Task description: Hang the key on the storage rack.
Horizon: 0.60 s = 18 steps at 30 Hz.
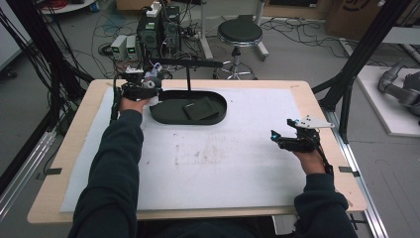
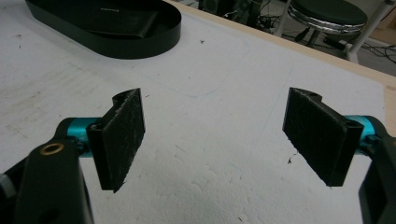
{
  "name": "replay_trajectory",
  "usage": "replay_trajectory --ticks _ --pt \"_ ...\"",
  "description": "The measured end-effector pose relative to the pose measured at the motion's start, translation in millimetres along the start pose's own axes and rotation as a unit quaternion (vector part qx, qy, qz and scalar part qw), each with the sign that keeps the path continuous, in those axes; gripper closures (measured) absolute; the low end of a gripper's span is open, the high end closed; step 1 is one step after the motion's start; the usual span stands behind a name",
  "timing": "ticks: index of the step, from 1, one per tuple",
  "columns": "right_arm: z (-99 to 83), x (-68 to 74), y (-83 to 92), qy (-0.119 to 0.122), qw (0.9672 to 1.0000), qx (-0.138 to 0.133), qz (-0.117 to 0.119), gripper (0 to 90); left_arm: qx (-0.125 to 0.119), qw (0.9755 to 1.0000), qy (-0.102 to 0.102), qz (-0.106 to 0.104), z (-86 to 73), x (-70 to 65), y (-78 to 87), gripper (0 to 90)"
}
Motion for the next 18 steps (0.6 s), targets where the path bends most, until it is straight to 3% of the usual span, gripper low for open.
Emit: replay_trajectory --ticks 6,9,12,18 --pt "0.2 0.3 0.5 0.0 1.0 -0.002 0.001 21.4 0.0 0.9999 -0.003 0.015 -0.9 -5.2 -5.6 32.2" --pt "0.2 -0.4 0.8 0.002 1.0 -0.003 0.0 21.4 0.001 0.9999 0.01 -0.006 -3.3 -2.1 -7.9 26.0" --pt "0.1 -0.5 1.0 0.001 1.0 -0.003 0.002 21.5 0.004 0.9996 0.025 -0.014 -5.7 1.2 -8.5 21.6" --pt "-0.1 -0.7 1.2 0.0 1.0 -0.003 0.003 21.4 -0.017 0.9986 0.04 -0.03 -13.0 8.6 6.4 21.4"
Point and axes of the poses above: each handheld gripper's, and its own axes: y roughly backward along the jaws, z roughly out of its top, x roughly to its left, the point moved 1 cm from there along -y, roughly forward along the jaws, and after that the axes turned 1 degree about -z, right-handed, at the moved point
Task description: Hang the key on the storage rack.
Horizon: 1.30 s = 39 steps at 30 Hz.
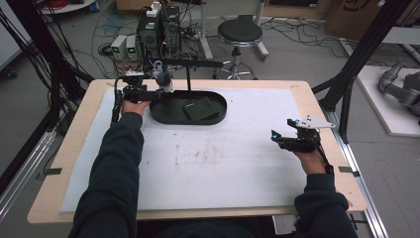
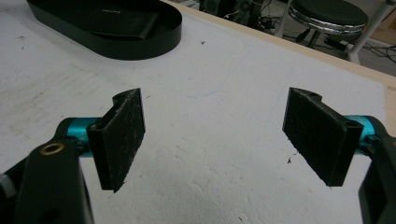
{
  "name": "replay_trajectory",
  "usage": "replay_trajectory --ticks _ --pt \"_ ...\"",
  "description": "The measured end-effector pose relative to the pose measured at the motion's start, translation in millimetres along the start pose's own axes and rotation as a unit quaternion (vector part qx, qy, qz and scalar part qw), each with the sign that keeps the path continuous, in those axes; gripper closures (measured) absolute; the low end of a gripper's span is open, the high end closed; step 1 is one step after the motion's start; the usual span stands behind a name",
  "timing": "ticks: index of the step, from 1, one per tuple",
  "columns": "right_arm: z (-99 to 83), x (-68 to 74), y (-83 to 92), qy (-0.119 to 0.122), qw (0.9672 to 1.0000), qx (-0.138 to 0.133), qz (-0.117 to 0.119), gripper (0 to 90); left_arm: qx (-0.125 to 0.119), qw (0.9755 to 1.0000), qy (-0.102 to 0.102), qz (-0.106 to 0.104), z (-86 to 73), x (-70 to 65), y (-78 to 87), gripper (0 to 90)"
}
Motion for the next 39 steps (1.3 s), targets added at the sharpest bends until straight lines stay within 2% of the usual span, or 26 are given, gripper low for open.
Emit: replay_trajectory --ticks 5,10,15,21,24,28,34,39 --pt "-0.6 0.1 0.9 0.001 1.0 0.003 -0.001 21.4 -0.026 0.9994 0.003 -0.022 -13.8 0.7 25.5 21.4" --pt "-3.1 0.3 2.5 0.015 0.9998 0.012 -0.006 21.4 -0.065 0.997 -0.013 -0.04 -29.6 -9.1 54.4 21.4" --pt "-5.9 -0.5 6.1 0.03 0.9993 0.018 -0.015 21.3 -0.098 0.9933 -0.035 -0.052 -47.3 -19.4 85.1 21.3" --pt "-6.2 3.1 8.5 0.036 0.999 0.022 -0.012 21.3 -0.118 0.989 -0.075 -0.046 -70.8 -30.1 112.3 21.2" --pt "-6.0 5.3 8.5 0.04 0.9988 0.024 -0.012 21.3 -0.117 0.9886 -0.086 -0.04 -82.2 -33.9 121.1 21.2" --pt "-5.3 8.7 9.7 0.038 0.9989 0.024 -0.01 21.3 -0.115 0.9888 -0.086 -0.042 -97.0 -36.5 128.7 21.2" --pt "-4.9 12.7 8.7 0.034 0.9991 0.023 -0.01 21.3 -0.121 0.9882 -0.086 -0.038 -103.2 -41.8 135.6 21.3" --pt "-2.4 15.9 9.4 0.033 0.9992 0.019 -0.011 21.3 -0.119 0.9891 -0.08 -0.036 -106.9 -42.3 137.0 21.3"
Point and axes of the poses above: each handheld gripper's, and its own axes: y roughly backward along the jaws, z roughly out of its top, x roughly to its left, the point moved 1 cm from there along -y, roughly forward along the jaws, and after that the axes turned 1 degree about -z, right-handed, at the moved point
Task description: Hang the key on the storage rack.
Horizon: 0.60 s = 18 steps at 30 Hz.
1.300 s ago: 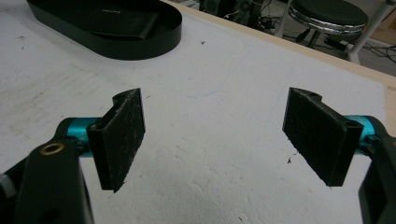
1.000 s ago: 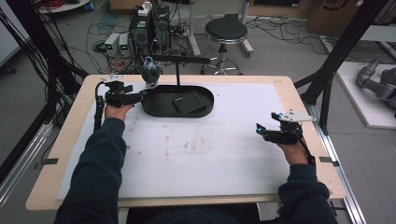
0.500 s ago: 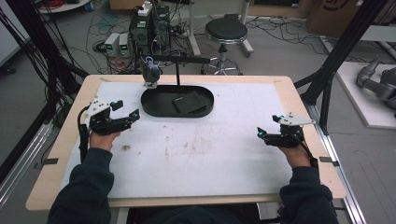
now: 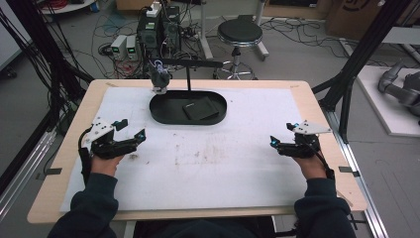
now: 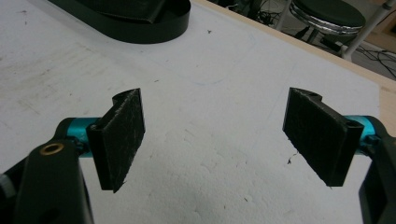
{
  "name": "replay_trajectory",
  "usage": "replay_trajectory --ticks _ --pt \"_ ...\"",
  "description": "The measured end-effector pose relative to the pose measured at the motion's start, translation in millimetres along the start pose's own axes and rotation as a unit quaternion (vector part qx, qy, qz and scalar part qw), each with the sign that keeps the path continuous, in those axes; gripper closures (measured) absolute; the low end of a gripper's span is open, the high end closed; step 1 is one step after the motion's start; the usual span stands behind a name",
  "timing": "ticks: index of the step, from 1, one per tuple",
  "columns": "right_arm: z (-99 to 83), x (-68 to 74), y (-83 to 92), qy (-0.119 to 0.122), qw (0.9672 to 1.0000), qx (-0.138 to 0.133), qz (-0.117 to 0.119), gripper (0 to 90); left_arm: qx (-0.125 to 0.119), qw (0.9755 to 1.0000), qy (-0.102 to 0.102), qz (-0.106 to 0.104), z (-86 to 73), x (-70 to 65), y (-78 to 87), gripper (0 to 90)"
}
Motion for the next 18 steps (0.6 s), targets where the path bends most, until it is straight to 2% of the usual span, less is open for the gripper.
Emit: replay_trajectory --ticks 9,18 --pt "0.0 -0.1 -0.4 0.0 1.0 0.0 -0.002 21.3 0.013 0.9999 -0.007 0.006 -3.4 0.7 -1.1 21.8" --pt "0.6 1.6 -2.1 -0.004 1.0 0.002 0.0 21.3 0.011 0.9999 -0.003 0.007 -5.1 3.1 -0.1 22.1"
Point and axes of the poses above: each handheld gripper's, and its own axes: y roughly backward along the jaws, z roughly out of its top, x roughly to its left, the point moved 1 cm from there along -y, roughly forward along the jaws, and after that the axes turned 1 degree about -z, right-handed, at the moved point
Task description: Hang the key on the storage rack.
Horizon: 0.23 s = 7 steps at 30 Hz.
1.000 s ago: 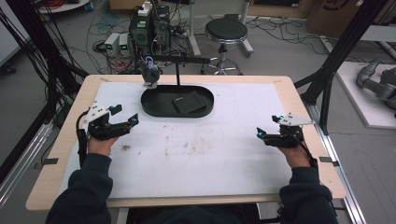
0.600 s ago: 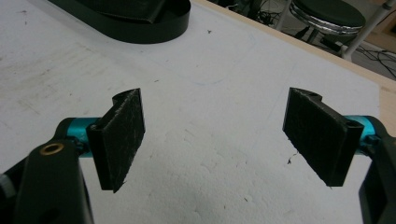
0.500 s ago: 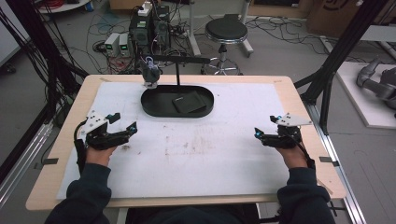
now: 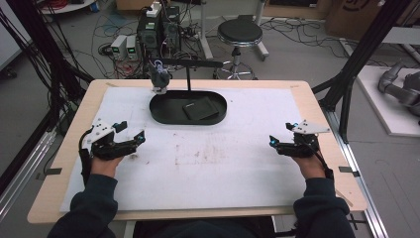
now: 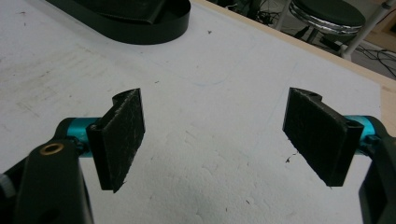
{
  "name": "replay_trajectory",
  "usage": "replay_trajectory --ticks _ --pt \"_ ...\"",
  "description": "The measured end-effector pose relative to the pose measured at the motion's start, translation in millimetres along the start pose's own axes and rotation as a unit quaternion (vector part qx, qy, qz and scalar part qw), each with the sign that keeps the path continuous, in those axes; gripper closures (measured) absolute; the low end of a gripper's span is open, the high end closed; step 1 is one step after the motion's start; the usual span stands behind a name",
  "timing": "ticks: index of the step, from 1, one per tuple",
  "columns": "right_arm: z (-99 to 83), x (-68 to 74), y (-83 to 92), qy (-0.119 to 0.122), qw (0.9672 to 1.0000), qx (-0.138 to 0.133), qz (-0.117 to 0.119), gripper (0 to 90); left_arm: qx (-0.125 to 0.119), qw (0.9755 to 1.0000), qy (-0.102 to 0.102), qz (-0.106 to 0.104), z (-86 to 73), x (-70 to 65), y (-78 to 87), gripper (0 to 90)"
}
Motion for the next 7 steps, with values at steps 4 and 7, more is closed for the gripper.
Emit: replay_trajectory --ticks 4,7 --pt "0.1 -1.3 -0.4 0.003 1.0 -0.003 -0.001 21.3 -0.003 1.0 0.004 0.003 0.0 1.0 0.2 22.3" --pt "-0.2 -1.9 0.0 0.0 1.0 -0.003 0.0 21.3 -0.003 1.0 0.006 0.005 -0.2 2.5 -0.2 22.2"
Point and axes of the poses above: each handheld gripper's, and its own axes: y roughly backward along the jaws, z roughly out of its top, x roughly to its left, the point moved 1 cm from there along -y, roughly forward along the jaws, and after that the axes turned 1 degree about -z, right-handed, at the moved point
